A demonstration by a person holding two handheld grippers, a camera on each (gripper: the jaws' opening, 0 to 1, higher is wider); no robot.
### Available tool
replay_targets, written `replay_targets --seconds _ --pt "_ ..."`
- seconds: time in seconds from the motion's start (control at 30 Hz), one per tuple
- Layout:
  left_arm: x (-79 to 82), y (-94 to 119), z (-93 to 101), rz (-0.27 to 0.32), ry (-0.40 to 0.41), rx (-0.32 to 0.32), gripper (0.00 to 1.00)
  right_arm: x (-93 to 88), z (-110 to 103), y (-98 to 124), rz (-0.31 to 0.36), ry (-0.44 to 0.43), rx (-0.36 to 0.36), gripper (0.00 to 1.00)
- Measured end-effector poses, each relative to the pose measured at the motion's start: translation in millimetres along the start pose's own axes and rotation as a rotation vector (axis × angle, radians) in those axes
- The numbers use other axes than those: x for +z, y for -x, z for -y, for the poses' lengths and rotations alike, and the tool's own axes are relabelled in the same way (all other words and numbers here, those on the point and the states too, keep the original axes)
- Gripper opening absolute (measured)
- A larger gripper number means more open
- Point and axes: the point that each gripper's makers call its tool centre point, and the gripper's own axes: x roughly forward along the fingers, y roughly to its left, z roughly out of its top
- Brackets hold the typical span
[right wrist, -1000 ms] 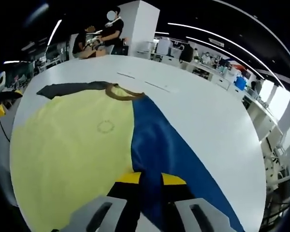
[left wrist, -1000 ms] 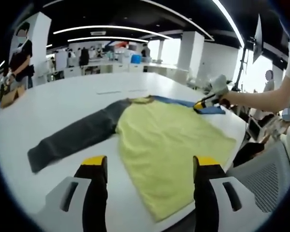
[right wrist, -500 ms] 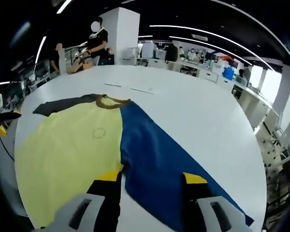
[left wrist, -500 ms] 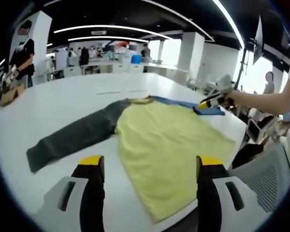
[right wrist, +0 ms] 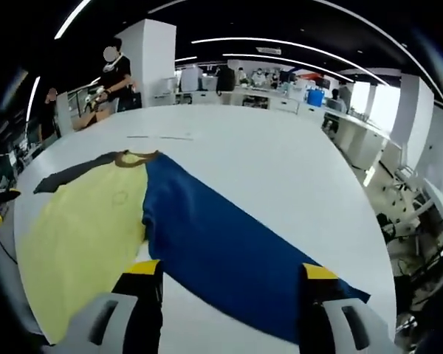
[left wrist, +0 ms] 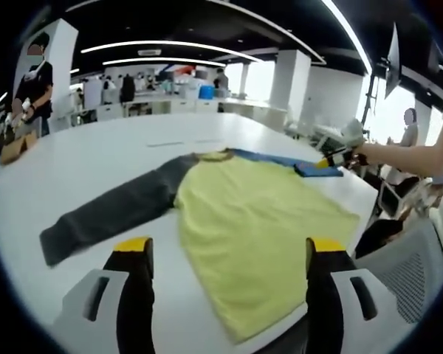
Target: Fold the garment on the visible template until the final outline fits inside the template.
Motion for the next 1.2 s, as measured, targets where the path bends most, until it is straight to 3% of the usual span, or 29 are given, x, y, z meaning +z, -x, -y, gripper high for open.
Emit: replay_targets --seconds 0.17,0.63,0.9,1.07,1.2 --pt "-2.4 0 0.4 -0.011 -0.009 0.000 0.82 -19.8 21 10 -0.042 -0.058 -0.059 0.80" --pt "-2.4 0 -1.1 -0.015 -0.009 0.008 0.80 -49.4 60 36 -0.053 -0.198 -0.177 0.75" --pt "1.5 1 -0.6 0.011 0.004 0.006 0.79 -63.5 78 48 -0.039 -0.298 -0.252 0.56" --pt "0.7 3 -1.9 0.009 -0.011 0.015 0.77 -69.9 83 52 -0.046 -0.311 -0.302 0.34" --pt "-1.5 4 -2.4 0.002 -0.007 0.018 0.76 -72.6 84 52 -0.052 -0.317 -0.315 0.26"
